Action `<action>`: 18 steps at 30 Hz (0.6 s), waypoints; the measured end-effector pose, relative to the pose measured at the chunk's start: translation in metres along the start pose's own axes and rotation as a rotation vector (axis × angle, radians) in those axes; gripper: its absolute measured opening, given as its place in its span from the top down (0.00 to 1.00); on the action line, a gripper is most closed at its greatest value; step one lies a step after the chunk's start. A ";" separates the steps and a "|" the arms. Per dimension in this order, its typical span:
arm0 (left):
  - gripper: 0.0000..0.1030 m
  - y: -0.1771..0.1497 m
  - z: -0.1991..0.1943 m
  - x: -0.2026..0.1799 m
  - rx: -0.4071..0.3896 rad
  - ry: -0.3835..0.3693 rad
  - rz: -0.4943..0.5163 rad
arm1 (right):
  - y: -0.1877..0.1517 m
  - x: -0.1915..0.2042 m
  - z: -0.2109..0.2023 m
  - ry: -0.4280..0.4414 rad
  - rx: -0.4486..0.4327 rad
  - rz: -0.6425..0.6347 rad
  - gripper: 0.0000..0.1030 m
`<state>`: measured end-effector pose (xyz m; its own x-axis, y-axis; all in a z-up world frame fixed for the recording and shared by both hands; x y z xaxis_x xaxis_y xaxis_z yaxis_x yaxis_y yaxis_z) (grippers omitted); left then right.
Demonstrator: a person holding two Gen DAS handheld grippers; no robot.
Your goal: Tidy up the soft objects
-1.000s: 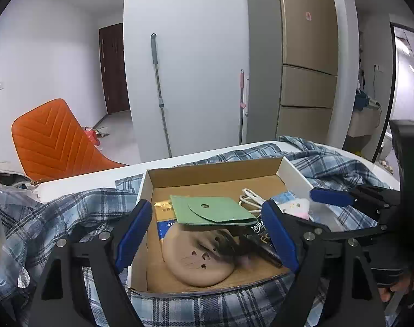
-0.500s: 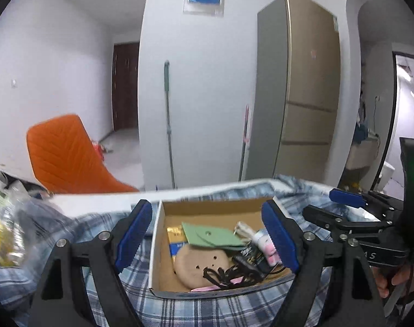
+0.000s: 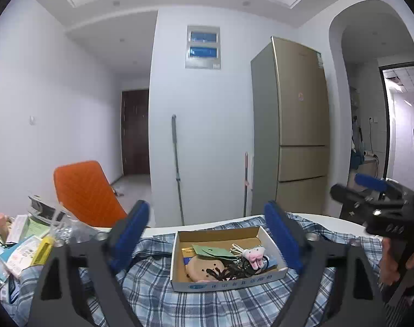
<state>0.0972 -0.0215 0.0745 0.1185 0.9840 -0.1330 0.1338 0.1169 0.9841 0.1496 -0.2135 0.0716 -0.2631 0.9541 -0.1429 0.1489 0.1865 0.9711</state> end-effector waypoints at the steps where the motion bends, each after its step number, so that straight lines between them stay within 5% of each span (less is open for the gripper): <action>1: 0.06 -0.003 -0.007 0.000 -0.012 0.001 0.006 | 0.001 0.003 -0.008 0.000 -0.026 0.000 0.00; 2: 0.00 -0.005 -0.014 -0.001 -0.025 0.008 0.009 | 0.001 0.004 -0.017 0.006 -0.054 0.002 0.00; 8: 0.00 -0.024 -0.044 0.008 -0.065 0.016 -0.030 | -0.010 0.014 -0.047 -0.011 -0.139 -0.008 0.00; 18: 0.00 -0.057 -0.036 0.020 -0.060 0.038 -0.014 | -0.048 0.009 -0.047 -0.047 -0.143 0.028 0.00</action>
<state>0.0563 -0.0032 0.0200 0.0799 0.9864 -0.1438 0.0759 0.1378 0.9875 0.0954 -0.2248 0.0325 -0.2152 0.9691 -0.1208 0.0174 0.1274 0.9917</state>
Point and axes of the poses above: each gripper's, at about its wrist camera, not at the fingertips, and z roughly the way its jaws point, x to its left, y to its top, the point moved 5 cm from there along z, roughly the way its jaws point, and after that the axes turned 8 degrees about -z, right-handed, at the moved point
